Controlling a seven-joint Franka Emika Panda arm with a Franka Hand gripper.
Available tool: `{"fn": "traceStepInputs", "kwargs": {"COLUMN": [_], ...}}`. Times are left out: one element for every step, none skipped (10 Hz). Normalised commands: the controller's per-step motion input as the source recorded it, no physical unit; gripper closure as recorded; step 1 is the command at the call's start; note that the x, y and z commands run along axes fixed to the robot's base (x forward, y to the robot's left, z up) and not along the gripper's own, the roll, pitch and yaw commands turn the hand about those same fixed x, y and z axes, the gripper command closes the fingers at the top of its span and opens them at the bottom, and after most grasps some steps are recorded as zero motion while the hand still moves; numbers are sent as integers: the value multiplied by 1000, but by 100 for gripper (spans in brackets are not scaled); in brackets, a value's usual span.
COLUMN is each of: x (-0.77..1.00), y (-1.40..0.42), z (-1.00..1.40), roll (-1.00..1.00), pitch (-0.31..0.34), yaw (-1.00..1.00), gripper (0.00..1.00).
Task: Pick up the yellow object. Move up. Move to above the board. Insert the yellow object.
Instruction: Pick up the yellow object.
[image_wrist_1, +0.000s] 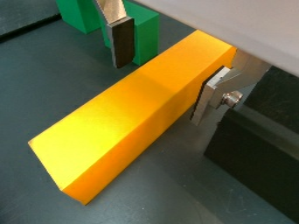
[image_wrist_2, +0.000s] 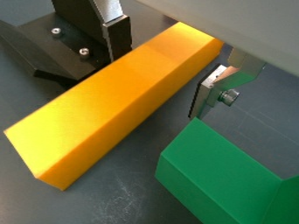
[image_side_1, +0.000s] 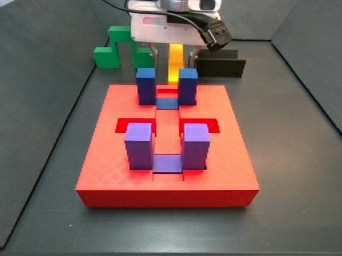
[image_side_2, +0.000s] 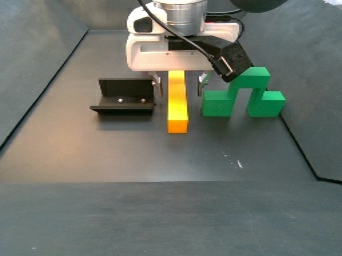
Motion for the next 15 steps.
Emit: {"fn": "traceStepInputs", "kwargs": {"x": [0, 0, 0, 0, 0, 0, 0, 0, 0, 0, 0, 0, 0, 0, 0], "y": [-23, 0, 0, 0, 0, 0, 0, 0, 0, 0, 0, 0, 0, 0, 0], "z": [-174, 0, 0, 0, 0, 0, 0, 0, 0, 0, 0, 0, 0, 0, 0], "roll": [34, 7, 0, 0, 0, 0, 0, 0, 0, 0, 0, 0, 0, 0, 0], "pitch": [0, 0, 0, 0, 0, 0, 0, 0, 0, 0, 0, 0, 0, 0, 0], "yaw": [0, 0, 0, 0, 0, 0, 0, 0, 0, 0, 0, 0, 0, 0, 0], "gripper": [0, 0, 0, 100, 100, 100, 100, 100, 100, 100, 100, 100, 100, 100, 100]}}
